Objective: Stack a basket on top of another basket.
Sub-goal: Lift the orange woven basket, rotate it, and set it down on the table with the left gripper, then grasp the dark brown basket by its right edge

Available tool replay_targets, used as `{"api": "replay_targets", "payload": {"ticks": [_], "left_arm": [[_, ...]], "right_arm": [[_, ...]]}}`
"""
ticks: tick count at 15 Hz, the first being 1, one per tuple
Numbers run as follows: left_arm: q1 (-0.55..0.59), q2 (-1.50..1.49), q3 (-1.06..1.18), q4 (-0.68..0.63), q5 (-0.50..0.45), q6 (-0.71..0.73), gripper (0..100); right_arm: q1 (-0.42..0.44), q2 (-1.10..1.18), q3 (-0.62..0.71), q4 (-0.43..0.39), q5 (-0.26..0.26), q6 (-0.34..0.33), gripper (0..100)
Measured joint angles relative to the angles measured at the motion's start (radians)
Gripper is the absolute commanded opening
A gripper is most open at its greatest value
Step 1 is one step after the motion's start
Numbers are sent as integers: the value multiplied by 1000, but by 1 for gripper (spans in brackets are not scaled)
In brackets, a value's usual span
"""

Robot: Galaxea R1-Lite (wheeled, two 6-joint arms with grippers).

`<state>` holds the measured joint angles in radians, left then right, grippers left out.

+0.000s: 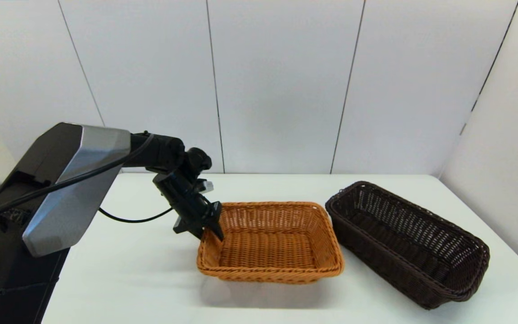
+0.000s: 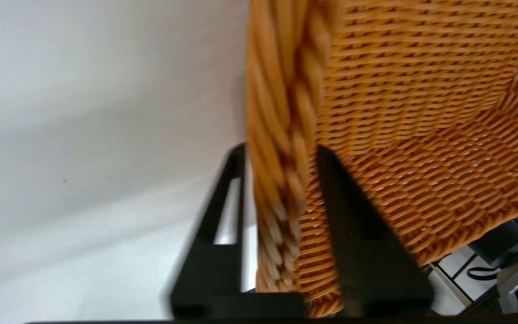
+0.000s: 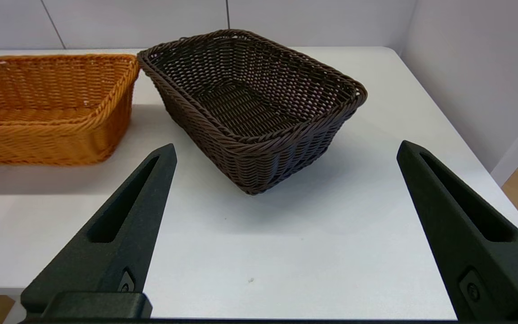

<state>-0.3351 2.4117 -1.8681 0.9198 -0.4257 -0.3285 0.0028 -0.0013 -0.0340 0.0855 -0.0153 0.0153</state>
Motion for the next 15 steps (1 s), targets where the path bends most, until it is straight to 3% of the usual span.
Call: {"api": "replay_targets", "payload": {"ticks": [7,11,15], "left_arm": [[25,-97,-5,47,-1,1,100],[46,-354,15,167,17,-1,100],[49,-730,166,226,110,-4,100]], "right_arm": [[0,0,0,0,0,0,100],[0,0,0,0,0,-1,100],[0,0,0,0,0,0,100]]}}
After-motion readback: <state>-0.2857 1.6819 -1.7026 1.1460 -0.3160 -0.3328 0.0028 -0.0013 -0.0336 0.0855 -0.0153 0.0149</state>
